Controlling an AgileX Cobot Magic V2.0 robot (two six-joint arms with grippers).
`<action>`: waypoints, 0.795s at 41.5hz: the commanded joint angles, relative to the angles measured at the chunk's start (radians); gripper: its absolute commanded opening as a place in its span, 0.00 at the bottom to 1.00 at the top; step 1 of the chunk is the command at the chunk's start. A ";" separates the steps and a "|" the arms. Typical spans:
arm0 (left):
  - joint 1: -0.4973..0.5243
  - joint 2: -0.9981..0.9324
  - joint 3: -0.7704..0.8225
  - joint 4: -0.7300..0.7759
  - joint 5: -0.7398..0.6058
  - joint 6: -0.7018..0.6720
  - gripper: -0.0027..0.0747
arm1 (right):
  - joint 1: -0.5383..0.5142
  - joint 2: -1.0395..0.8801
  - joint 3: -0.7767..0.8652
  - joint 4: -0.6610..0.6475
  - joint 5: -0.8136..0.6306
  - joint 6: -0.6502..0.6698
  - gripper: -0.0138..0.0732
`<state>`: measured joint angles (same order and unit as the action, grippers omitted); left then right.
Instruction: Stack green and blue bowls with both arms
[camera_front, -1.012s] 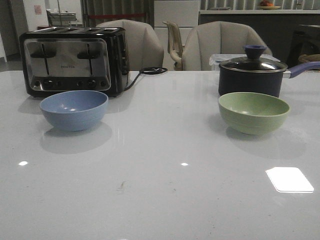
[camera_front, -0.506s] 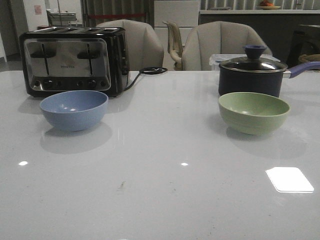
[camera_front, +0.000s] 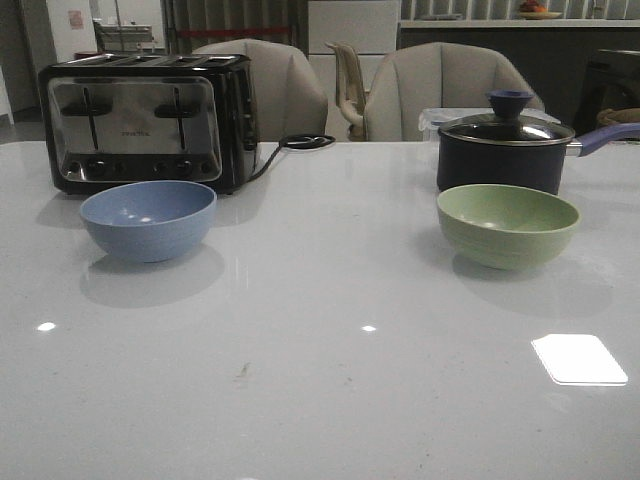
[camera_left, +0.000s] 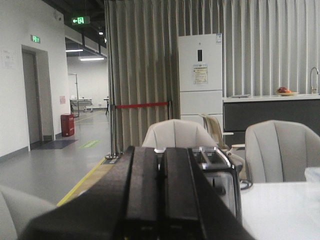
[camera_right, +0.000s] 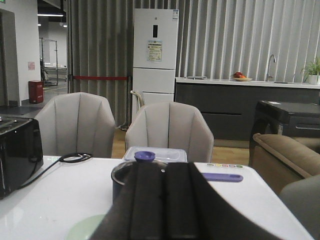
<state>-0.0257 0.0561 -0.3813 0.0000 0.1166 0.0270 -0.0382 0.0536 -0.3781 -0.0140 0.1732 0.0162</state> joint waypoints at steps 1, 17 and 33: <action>0.003 0.108 -0.161 -0.008 0.022 -0.008 0.16 | 0.002 0.115 -0.160 -0.003 0.037 -0.005 0.20; 0.003 0.463 -0.462 -0.015 0.339 -0.008 0.16 | 0.002 0.453 -0.402 -0.003 0.300 -0.005 0.20; 0.003 0.654 -0.423 -0.015 0.491 -0.008 0.16 | 0.002 0.694 -0.402 -0.003 0.472 -0.005 0.20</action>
<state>-0.0257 0.6776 -0.7860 -0.0056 0.6566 0.0270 -0.0382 0.7024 -0.7443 -0.0140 0.6901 0.0162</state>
